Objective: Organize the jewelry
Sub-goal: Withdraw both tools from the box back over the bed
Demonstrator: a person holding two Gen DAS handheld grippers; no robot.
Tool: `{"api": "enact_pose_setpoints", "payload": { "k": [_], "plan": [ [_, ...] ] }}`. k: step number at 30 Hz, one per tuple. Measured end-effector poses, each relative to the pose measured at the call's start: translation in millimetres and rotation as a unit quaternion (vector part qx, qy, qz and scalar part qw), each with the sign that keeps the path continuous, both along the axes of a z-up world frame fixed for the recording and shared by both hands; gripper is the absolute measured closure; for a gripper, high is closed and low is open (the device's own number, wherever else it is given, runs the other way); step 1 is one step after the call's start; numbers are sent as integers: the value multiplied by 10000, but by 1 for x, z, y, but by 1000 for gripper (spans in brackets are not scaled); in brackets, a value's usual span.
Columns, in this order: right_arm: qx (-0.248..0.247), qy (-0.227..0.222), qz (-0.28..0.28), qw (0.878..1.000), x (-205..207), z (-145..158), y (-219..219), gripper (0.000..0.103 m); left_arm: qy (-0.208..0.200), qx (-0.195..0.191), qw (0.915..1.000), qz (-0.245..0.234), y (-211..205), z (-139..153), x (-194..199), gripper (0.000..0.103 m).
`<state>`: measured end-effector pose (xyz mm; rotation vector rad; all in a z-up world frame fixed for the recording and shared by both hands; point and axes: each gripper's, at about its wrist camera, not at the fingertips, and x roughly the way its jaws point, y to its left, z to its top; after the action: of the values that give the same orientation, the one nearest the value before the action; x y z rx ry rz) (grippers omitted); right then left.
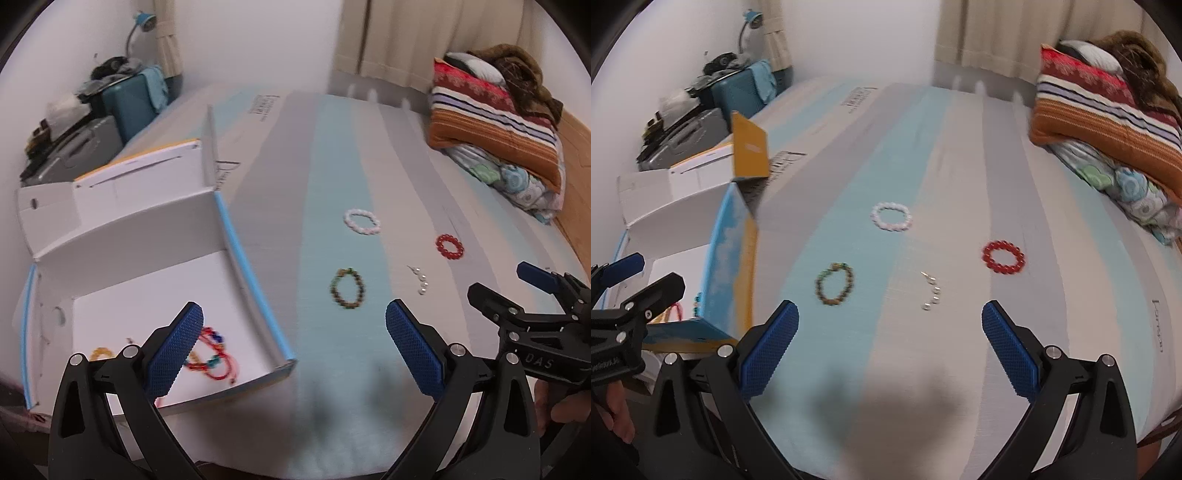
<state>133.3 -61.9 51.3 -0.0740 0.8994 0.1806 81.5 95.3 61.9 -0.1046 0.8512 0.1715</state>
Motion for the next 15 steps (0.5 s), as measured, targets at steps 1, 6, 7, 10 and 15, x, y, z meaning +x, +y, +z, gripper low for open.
{"api": "enact_pose_setpoints", "payload": {
  "k": [1, 6, 7, 10, 15],
  "plan": [
    [11, 15, -42, 10000, 2, -3, -6, 7, 4, 10, 10000, -28, -3, -2, 2, 6],
    [-2, 81, -202, 9998, 18, -18, -30, 7, 83, 55, 9998, -151, -24, -15, 24, 6],
    [-3, 90, -224, 9997, 21, -21, -33, 7, 89, 67, 9998, -155, -27, -18, 27, 6],
    [-49, 120, -230, 9997, 32, -33, -44, 7, 116, 100, 9997, -199, -38, -28, 44, 6],
    [-127, 256, -180, 9994, 53, -58, -56, 7, 126, -10, 9998, -150, -48, -49, 77, 6]
  ]
}}
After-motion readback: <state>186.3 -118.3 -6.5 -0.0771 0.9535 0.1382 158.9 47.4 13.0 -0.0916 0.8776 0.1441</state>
